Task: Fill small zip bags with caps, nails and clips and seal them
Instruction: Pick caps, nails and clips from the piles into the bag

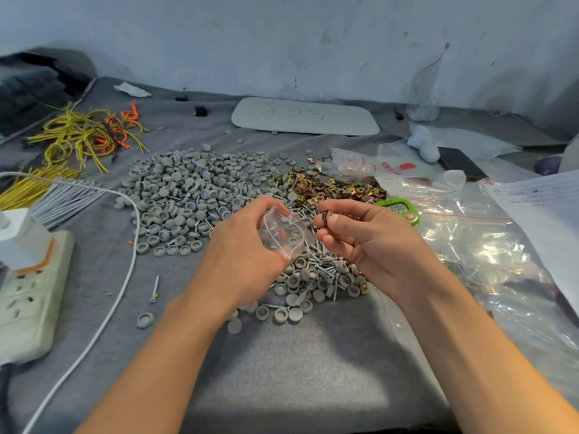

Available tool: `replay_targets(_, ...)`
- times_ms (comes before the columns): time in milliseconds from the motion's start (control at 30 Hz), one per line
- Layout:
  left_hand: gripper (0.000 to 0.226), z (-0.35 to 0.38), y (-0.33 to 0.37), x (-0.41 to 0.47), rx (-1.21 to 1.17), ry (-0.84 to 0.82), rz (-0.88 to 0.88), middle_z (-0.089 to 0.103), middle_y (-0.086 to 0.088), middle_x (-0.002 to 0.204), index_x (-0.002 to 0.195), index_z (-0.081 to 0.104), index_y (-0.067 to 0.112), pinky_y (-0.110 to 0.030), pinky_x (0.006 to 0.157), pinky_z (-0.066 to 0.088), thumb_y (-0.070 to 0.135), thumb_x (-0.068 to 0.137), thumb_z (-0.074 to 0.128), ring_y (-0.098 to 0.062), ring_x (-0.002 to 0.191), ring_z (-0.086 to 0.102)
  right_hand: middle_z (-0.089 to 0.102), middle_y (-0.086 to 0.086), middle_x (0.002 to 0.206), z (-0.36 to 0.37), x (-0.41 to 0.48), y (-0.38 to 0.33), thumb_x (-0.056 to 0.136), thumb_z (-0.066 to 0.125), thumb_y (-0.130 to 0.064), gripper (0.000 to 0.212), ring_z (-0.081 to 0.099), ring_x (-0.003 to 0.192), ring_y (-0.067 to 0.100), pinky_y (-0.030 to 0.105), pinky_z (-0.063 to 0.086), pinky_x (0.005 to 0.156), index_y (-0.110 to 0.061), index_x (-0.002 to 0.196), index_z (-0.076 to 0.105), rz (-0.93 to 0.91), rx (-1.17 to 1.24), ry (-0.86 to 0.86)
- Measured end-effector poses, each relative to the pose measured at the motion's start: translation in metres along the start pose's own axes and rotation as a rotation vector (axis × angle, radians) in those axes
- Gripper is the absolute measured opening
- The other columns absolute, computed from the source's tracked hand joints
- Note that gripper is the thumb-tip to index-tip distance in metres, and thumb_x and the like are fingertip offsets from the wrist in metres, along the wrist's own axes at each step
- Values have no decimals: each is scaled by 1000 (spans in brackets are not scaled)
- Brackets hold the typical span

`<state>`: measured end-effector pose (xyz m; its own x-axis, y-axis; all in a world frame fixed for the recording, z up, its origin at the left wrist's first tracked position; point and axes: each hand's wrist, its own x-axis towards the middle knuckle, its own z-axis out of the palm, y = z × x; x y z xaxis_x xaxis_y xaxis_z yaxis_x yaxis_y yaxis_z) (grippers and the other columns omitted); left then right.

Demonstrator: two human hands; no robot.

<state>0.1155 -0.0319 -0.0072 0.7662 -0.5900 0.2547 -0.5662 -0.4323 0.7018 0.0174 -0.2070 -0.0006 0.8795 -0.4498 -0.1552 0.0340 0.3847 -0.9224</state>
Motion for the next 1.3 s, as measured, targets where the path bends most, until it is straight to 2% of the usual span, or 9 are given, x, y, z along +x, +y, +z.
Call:
replay_targets(167,41,1,0,1,12,-1,1,68,21,84,106,57,47,-25,56,45,34,75,80,2,75,61,75,17,83,3,-3,0,92,65,4,20,71,68,20,22,59,61,-5,90,82,-8,-58,-42)
replay_targets(433,41,2,-1,1,9,-7,13,68,22,86,107,58,48,-16,57,43,43,74,82,13,83,58,73,17,79,8,-6,-1,107,50,-16,33,68,63,20,24,57,55,5,101,75,48,-139,-78)
replay_targets(500,42,2,-1,0,10,-7,28,67,21,84,107,58,47,-10,55,44,41,72,81,16,86,57,73,17,76,10,-6,0,109,47,-14,34,68,60,20,23,56,52,6,102,73,68,-141,-53)
replay_targets(600,41,3,-1,0,11,0,39,65,21,81,106,59,46,-1,66,40,37,72,80,15,87,56,73,18,74,14,-7,-1,109,43,-9,32,67,57,21,23,55,50,7,103,71,85,-106,-25)
replay_targets(900,43,2,-2,1,39,-11,37,66,23,87,109,58,47,-4,57,41,39,73,81,17,89,55,71,19,76,13,-6,-3,100,40,4,27,64,57,22,23,53,50,3,107,66,63,-79,-70)
replay_targets(1067,40,2,-2,0,13,-10,45,66,23,82,106,59,46,-4,62,42,41,71,80,14,85,58,71,16,73,9,-6,0,100,43,7,26,62,55,19,21,50,48,0,100,68,16,-84,-98)
replay_targets(1133,41,2,0,0,6,-15,44,67,22,83,106,58,46,-8,54,42,52,69,74,13,84,59,71,15,73,8,-5,1,101,45,7,26,62,55,18,21,50,49,0,100,71,-18,-90,-96)
replay_targets(1200,47,2,1,0,6,-19,52,67,22,84,106,57,47,-10,51,39,63,63,66,13,83,59,73,14,74,8,-5,1,100,49,8,27,63,55,17,20,50,51,-1,99,74,-71,-137,-84)
replay_targets(1300,43,3,2,0,-2,-26,44,68,22,85,106,58,47,-10,53,44,56,67,74,13,82,60,76,14,75,8,-6,3,95,53,10,32,63,56,18,21,51,51,-7,93,80,-179,-340,-47)
